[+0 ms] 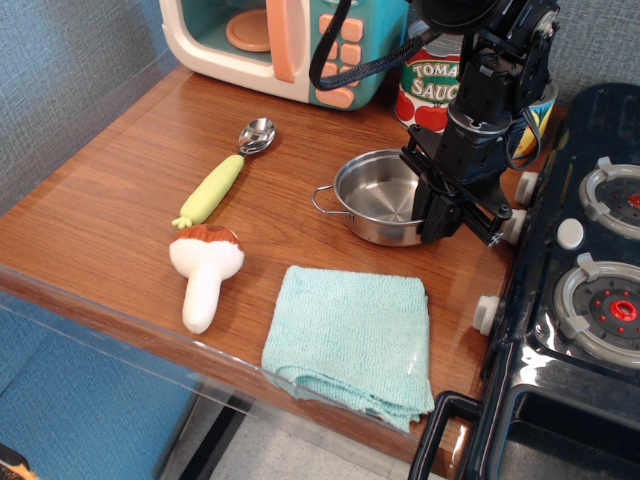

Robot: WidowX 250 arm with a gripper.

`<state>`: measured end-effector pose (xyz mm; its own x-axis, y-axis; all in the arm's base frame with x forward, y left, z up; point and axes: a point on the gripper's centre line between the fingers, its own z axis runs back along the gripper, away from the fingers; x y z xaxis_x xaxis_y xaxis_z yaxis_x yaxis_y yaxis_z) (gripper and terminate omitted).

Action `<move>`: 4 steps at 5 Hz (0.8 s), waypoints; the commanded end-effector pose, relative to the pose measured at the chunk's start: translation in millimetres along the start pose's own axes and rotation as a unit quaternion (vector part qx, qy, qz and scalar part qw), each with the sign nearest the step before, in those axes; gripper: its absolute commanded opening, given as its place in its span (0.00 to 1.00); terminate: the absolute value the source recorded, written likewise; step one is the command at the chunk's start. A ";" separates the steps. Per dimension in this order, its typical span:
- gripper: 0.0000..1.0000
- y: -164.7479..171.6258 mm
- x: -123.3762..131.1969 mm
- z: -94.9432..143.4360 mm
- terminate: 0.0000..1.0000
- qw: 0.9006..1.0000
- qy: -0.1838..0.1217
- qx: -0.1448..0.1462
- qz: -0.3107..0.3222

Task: Pick up the pot and put it under the yellow can and next to the stove.

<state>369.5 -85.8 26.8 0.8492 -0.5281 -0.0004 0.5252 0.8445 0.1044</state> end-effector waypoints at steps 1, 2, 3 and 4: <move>1.00 2.5 -17.1 63.9 0.00 0.997 -0.078 0.000 0.025; 1.00 -2.8 -27.5 87.1 0.00 0.994 -0.098 -0.016 0.044; 1.00 -6.2 -39.1 92.1 0.00 0.993 -0.096 -0.034 0.063; 1.00 -12.1 -50.0 92.2 0.00 0.991 -0.094 -0.021 0.095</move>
<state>330.1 -75.1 93.9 0.9227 -0.3594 0.1393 0.3588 0.9329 0.0303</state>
